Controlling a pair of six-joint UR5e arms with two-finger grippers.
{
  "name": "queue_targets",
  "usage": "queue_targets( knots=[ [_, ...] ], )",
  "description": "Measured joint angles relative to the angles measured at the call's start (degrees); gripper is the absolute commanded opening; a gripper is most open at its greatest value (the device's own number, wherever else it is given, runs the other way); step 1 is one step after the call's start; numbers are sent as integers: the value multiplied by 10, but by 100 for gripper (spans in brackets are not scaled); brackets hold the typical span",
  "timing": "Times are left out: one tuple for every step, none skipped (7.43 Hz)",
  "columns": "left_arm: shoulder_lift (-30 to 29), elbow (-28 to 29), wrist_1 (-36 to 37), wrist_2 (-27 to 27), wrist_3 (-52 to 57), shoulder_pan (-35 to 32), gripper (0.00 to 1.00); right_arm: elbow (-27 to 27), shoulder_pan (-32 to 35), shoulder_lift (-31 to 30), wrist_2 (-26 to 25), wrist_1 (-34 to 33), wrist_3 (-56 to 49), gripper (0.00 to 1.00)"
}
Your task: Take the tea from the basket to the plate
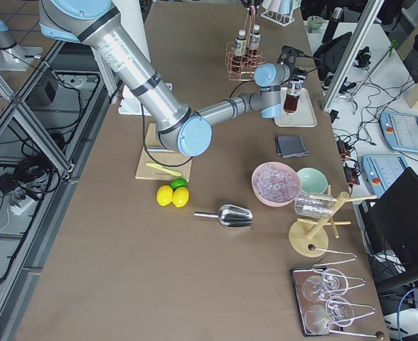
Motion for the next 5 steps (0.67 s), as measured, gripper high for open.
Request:
queue_targets(
  knots=[
    [31, -12, 8, -9, 38, -32, 0, -44, -26, 11, -56, 55, 19, 0],
    [59, -17, 12, -15, 72, -63, 0, -88, -49, 24, -99, 105, 32, 0],
    [80, -18, 14, -26, 118, -104, 0, -128, -61, 34, -122, 141, 38, 0],
    [101, -17, 14, -33, 174, -133, 0, -154, -66, 39, -130, 160, 39, 0],
    [123, -12, 12, -37, 241, -153, 0, -171, -68, 41, -133, 170, 39, 0]
  ],
)
